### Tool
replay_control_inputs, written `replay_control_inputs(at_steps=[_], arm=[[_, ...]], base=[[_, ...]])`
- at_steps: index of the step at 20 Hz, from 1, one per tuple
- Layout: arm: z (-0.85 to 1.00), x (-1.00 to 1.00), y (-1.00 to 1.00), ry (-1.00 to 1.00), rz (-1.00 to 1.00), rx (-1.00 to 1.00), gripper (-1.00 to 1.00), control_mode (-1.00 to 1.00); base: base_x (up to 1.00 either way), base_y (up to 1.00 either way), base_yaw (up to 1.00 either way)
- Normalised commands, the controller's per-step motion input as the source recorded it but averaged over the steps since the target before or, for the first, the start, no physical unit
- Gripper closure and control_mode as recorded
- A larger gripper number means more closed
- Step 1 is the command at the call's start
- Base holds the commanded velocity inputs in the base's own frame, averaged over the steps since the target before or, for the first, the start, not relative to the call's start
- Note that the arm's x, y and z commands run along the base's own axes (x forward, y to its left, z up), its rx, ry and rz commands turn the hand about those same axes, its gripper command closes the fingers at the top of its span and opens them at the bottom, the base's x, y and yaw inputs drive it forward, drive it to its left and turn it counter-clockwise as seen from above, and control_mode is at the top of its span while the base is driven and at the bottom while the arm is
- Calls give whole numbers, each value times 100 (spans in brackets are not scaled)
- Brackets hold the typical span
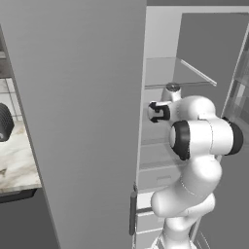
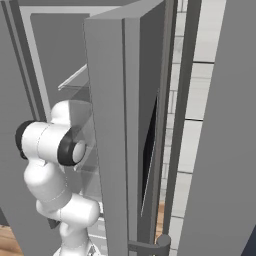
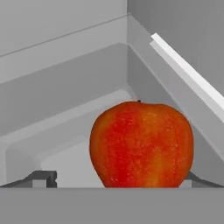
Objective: Open the fridge, remove the apple, cucumber, and chicken drumstick, and place them on any counter.
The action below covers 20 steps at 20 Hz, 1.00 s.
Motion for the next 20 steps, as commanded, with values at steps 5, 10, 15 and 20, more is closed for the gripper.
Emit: replay_control_inputs(at_steps=[5,10,15,20], arm=[[-51,9,-12,0,0,-5,-100,-100],[-55,5,-21,0,0,-6,-100,-100],[-37,10,-25,0,0,-1,-100,-100],[-31,11,-18,0,0,0,-100,-100]], base=[[0,0,0],[0,0,0],[0,0,0],[0,0,0]])
